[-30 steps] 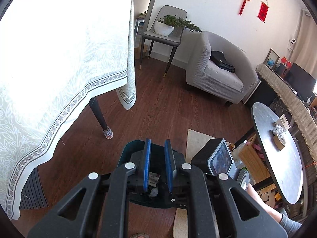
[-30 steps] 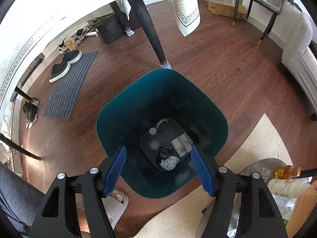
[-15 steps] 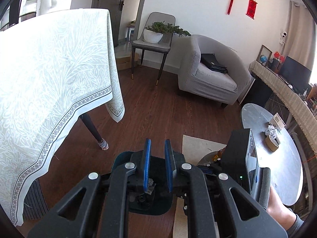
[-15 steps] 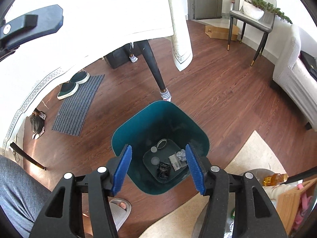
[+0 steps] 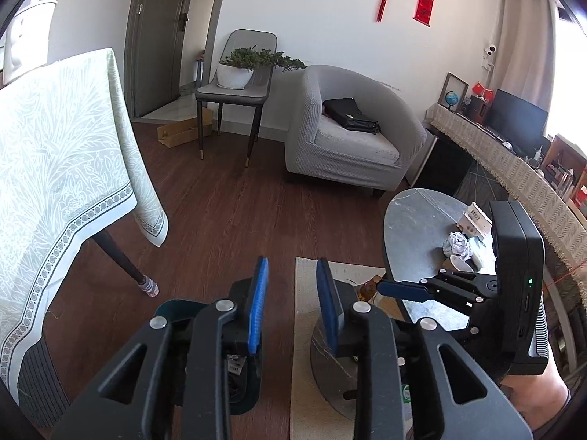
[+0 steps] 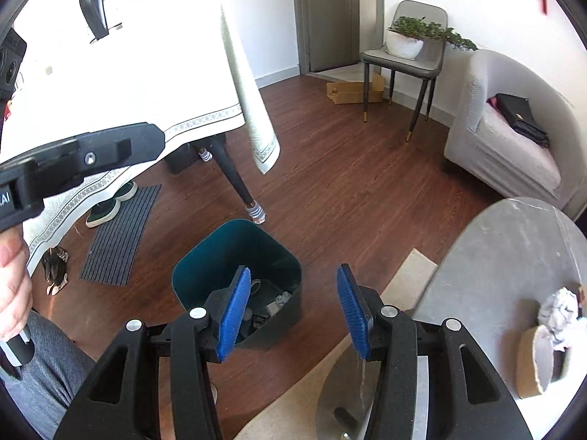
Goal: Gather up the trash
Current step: 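Move both tools back toward the table, then grasp the brown tape core with the left gripper while the right grasps the blue tissue pack, then carry the tape core and tissue pack over the teal bin and open both grippers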
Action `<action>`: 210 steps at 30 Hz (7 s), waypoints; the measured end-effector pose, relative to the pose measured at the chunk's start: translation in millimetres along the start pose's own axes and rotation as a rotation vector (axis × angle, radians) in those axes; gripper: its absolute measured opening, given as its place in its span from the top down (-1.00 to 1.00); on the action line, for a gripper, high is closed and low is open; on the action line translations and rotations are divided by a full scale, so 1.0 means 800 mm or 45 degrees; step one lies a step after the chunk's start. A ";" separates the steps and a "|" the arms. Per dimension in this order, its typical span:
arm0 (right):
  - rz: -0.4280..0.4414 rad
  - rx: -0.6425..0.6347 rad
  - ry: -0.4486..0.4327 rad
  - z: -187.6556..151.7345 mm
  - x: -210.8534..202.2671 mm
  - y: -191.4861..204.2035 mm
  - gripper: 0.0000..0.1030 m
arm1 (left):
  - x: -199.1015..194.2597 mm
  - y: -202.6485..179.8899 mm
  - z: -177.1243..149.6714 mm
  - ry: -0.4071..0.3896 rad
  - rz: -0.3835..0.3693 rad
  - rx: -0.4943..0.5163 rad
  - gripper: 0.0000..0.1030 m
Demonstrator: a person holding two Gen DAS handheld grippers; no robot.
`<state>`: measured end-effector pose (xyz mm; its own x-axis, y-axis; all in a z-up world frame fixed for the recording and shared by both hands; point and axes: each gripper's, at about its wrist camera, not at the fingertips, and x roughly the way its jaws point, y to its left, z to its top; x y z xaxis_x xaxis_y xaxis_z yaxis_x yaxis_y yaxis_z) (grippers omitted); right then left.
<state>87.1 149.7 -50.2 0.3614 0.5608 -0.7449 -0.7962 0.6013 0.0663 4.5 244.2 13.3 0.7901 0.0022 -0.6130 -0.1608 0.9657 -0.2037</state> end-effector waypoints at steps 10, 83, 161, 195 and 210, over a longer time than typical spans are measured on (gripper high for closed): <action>-0.145 0.134 -0.043 -0.042 -0.073 -0.093 0.04 | 0.039 -0.103 -0.002 0.035 -0.126 0.077 0.17; -0.298 0.341 0.037 -0.108 -0.090 -0.289 -0.74 | 0.147 -0.230 -0.033 0.243 -0.103 0.131 0.36; 0.146 -0.077 0.116 0.054 0.102 0.061 -0.35 | 0.116 0.188 -0.136 0.498 0.269 -0.307 0.36; 0.187 -0.144 0.367 0.014 0.225 0.122 -0.35 | 0.032 0.206 -0.093 0.269 0.286 -0.312 0.50; 0.142 -0.220 0.460 -0.019 0.262 0.145 -0.61 | -0.017 0.148 -0.052 0.091 0.279 -0.128 0.65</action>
<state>63.4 328.2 -208.8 0.0994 0.3629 -0.9265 -0.9017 0.4265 0.0703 -49.5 347.8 -34.1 0.6869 0.1867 -0.7024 -0.3842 0.9137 -0.1329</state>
